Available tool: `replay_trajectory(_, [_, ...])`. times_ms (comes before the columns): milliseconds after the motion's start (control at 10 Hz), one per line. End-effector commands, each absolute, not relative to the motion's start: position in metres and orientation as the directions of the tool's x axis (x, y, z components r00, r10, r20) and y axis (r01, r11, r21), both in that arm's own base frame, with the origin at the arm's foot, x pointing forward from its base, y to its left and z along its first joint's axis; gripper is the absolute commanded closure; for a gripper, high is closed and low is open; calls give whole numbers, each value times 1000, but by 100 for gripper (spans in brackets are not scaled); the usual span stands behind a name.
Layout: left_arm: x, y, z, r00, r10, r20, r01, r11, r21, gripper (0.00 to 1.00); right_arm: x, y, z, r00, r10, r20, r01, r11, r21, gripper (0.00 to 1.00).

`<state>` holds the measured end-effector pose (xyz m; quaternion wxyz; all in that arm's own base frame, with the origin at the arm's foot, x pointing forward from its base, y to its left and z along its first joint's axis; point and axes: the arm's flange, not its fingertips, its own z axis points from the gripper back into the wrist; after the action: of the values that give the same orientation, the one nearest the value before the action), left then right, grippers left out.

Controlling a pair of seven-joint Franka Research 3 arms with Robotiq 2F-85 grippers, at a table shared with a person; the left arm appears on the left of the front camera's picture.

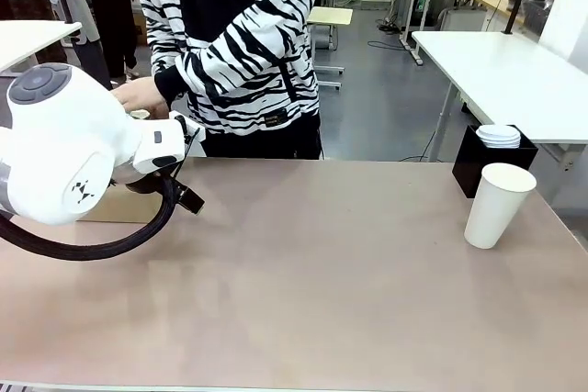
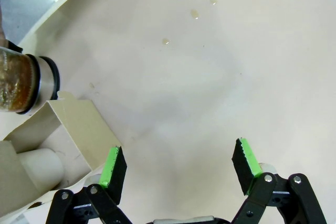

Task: Pour a drink into a cup and package it in a carrier.
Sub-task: Pick up the 600 ml Paper Cup and place it in the middle top area of the table.

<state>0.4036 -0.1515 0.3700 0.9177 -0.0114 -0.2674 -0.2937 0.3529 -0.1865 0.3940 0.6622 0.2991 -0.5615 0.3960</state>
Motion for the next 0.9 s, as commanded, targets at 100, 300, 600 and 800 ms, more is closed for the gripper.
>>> replay_trajectory(100, [403,-152,370,684,-533,498,546,827,136,0,386,-178,320,43,161,986,-879,475,-39,0])
replay_trajectory(300, [403,-152,370,684,-533,498,546,827,136,0,393,-177,280,33,116,993,-876,482,-27,0])
replay_trajectory(600, [403,-152,370,684,-533,498,546,827,136,0,365,-163,308,55,127,990,-869,494,-14,0])
replay_trajectory(800, [403,-152,370,684,-533,498,546,827,136,0,370,-157,283,68,100,993,-877,480,12,0])
